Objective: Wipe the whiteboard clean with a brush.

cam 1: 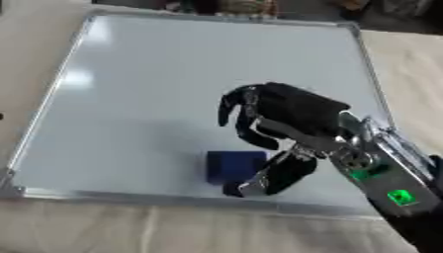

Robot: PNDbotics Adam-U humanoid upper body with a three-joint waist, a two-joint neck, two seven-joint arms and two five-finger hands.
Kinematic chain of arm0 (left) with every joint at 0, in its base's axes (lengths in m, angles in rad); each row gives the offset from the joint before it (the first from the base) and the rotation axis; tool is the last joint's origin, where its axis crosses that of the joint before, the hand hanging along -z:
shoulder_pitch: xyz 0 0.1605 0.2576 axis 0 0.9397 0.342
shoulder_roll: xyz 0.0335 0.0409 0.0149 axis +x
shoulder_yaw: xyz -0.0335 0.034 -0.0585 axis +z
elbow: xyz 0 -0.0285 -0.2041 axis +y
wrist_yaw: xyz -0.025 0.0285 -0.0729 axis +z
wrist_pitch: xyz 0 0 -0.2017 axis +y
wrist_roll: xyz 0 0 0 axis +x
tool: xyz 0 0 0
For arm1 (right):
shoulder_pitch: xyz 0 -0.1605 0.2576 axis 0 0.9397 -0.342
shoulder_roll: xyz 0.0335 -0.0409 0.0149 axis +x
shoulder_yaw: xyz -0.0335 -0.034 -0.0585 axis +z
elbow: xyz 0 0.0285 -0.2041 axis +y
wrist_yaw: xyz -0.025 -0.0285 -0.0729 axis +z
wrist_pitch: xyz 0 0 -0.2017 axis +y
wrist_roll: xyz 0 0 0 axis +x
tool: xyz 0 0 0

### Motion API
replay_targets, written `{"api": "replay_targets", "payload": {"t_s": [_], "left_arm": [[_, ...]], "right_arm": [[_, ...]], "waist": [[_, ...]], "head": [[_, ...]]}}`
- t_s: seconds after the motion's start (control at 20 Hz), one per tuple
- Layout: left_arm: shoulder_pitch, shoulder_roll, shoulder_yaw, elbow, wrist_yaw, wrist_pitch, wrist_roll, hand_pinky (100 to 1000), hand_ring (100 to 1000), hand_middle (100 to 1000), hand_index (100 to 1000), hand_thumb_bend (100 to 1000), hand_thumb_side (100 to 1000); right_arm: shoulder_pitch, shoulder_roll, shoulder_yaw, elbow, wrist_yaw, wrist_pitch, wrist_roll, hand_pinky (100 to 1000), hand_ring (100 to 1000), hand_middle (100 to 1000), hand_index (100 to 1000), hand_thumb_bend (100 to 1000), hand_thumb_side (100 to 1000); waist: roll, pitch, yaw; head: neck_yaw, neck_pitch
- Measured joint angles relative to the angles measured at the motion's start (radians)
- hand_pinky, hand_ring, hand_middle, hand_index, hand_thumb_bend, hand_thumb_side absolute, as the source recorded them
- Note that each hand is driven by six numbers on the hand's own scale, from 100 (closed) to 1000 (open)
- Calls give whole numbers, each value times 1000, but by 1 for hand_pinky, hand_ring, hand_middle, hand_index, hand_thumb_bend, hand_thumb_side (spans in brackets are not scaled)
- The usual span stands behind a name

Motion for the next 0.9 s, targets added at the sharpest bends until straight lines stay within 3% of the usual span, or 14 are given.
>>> {"api": "replay_targets", "payload": {"t_s": [0.25,0.9], "left_arm": [[-1,-2,0,0,-1,0,0,476,364,456,485,279,873],[-1,-3,0,0,-1,0,0,478,364,456,484,273,872]], "right_arm": [[8,0,0,21,4,2,-2,635,745,647,100,429,261],[18,6,0,86,34,0,-18,639,754,641,100,488,259]], "waist": [[0,0,5],[0,1,7]], "head": [[0,-5],[0,-6]]}}
